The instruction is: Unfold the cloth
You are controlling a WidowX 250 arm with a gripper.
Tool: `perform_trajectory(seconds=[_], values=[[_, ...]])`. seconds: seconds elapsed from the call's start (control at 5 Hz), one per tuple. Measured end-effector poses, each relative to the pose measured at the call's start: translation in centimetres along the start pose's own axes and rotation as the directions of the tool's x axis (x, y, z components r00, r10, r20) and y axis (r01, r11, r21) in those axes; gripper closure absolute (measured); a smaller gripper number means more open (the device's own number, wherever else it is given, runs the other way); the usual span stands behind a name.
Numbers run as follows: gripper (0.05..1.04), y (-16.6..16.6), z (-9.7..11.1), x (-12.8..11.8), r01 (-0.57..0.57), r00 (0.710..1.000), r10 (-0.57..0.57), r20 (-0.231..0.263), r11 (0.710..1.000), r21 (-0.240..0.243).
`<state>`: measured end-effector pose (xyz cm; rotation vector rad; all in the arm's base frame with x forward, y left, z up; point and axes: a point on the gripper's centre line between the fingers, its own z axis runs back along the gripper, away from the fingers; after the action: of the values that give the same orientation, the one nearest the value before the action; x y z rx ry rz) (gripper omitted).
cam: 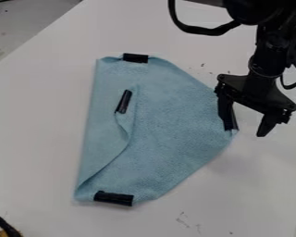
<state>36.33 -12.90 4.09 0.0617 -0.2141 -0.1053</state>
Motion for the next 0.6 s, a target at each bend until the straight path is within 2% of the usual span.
perform_trajectory(seconds=[0.2,0.4,0.6], values=[[0.082,0.0,-1.3,-0.8,0.003,0.999,-0.002,-0.038,1.0,0.013],[0.082,2.0,-1.2,-1.5,-0.022,0.999,0.024,-0.047,0.998,0.054],[0.082,4.9,0.0,-1.1,-0.058,0.998,0.059,-0.011,0.995,0.076]])
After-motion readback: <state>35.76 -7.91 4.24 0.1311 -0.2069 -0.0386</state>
